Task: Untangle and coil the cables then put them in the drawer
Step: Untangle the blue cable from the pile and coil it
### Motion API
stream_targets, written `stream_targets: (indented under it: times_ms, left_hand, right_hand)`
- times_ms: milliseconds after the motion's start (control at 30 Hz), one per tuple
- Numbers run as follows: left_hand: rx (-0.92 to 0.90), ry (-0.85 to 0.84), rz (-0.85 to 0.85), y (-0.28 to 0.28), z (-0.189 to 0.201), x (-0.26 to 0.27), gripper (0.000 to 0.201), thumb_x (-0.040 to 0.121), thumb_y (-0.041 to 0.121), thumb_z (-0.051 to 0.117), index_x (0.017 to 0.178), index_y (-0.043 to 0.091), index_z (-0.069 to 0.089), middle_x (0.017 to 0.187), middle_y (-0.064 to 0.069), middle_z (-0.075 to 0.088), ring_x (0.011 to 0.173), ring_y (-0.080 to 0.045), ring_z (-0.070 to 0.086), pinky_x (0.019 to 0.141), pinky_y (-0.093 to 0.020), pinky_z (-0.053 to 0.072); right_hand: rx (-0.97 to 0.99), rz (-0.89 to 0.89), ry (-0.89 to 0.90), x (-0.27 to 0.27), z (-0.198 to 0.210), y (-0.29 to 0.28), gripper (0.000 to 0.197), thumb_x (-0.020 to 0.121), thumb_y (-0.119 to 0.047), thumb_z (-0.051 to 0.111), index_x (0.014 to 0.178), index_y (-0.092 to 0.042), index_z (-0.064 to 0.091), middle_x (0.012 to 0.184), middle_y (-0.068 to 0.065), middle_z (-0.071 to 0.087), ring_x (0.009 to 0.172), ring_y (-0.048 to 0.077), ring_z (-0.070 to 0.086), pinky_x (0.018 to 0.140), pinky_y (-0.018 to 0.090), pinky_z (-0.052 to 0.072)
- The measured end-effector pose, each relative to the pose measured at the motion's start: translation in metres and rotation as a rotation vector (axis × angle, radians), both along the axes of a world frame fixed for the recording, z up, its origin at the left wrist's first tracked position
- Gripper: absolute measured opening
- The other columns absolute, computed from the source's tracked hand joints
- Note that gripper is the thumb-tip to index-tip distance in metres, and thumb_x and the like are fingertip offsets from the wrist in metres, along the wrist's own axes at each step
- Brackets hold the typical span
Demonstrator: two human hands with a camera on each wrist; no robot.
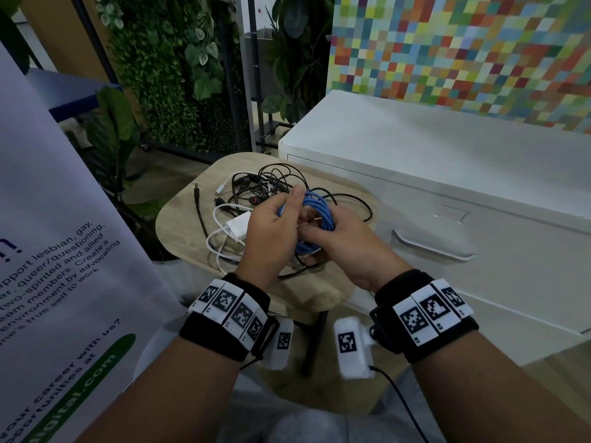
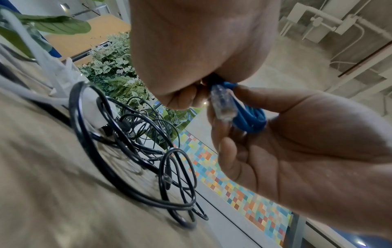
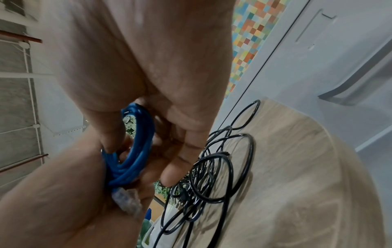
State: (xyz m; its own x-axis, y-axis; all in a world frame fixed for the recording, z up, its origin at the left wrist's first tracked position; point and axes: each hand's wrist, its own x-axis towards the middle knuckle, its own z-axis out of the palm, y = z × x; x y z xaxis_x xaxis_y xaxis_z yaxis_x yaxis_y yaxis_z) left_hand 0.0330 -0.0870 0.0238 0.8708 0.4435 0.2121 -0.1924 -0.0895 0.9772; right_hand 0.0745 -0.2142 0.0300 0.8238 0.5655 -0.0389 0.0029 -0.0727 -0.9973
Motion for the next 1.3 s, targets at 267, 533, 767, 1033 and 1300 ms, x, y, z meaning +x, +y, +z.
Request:
stream_targets:
  times_ms: [267, 533, 767, 1033, 1300]
  left_hand:
    - [0.036, -0.017, -0.002, 0.001, 0.001, 0.000, 0.041, 0.106, 0.033, 0.056, 0.076, 0.005, 0.064, 0.059, 0.010, 0.064, 0.053, -0.001, 0.059, 0.048, -0.017, 0.047]
    - [0.035, -0.007, 0.026, 0.009, -0.004, 0.000, 0.047, 0.103, 0.036, 0.062, 0.088, -0.008, 0.066, 0.064, -0.007, 0.068, 0.054, -0.018, 0.064, 0.043, -0.023, 0.047]
    - [0.031, -0.011, 0.033, 0.004, 0.003, -0.002, 0.052, 0.105, 0.033, 0.060, 0.092, -0.017, 0.057, 0.052, 0.006, 0.037, 0.042, -0.007, 0.039, 0.039, -0.023, 0.036]
    - [-0.220, 0.104, -0.166, -0.001, 0.000, 0.000, 0.032, 0.104, 0.041, 0.058, 0.087, 0.018, 0.072, 0.073, -0.001, 0.067, 0.065, -0.012, 0.064, 0.059, -0.031, 0.050]
    - [-0.100, 0.105, -0.220, -0.010, 0.002, 0.000, 0.047, 0.107, 0.040, 0.051, 0.079, 0.003, 0.058, 0.056, 0.000, 0.049, 0.051, -0.012, 0.044, 0.050, -0.027, 0.039]
  right_hand:
    - [0.105, 0.003, 0.127, 0.000, -0.006, 0.000, 0.018, 0.097, 0.004, 0.060, 0.116, 0.002, 0.062, 0.092, 0.013, 0.070, 0.085, 0.036, 0.073, 0.065, 0.041, 0.059]
    - [0.266, -0.009, 0.235, 0.005, -0.011, -0.003, 0.034, 0.081, 0.006, 0.066, 0.114, -0.002, 0.070, 0.097, 0.014, 0.074, 0.094, 0.028, 0.068, 0.089, 0.040, 0.051]
    - [0.239, -0.076, 0.224, 0.007, -0.012, -0.003, 0.035, 0.083, 0.018, 0.069, 0.110, -0.004, 0.066, 0.084, 0.011, 0.071, 0.080, 0.025, 0.073, 0.082, 0.038, 0.059]
    - [0.088, 0.127, 0.161, 0.010, -0.004, -0.018, 0.043, 0.083, 0.022, 0.065, 0.117, -0.006, 0.063, 0.081, 0.006, 0.076, 0.076, 0.019, 0.073, 0.072, 0.030, 0.056]
    - [-0.083, 0.209, 0.102, 0.017, 0.003, -0.026, 0.026, 0.083, 0.013, 0.072, 0.082, -0.012, 0.067, 0.078, 0.002, 0.069, 0.083, 0.027, 0.063, 0.083, 0.047, 0.050]
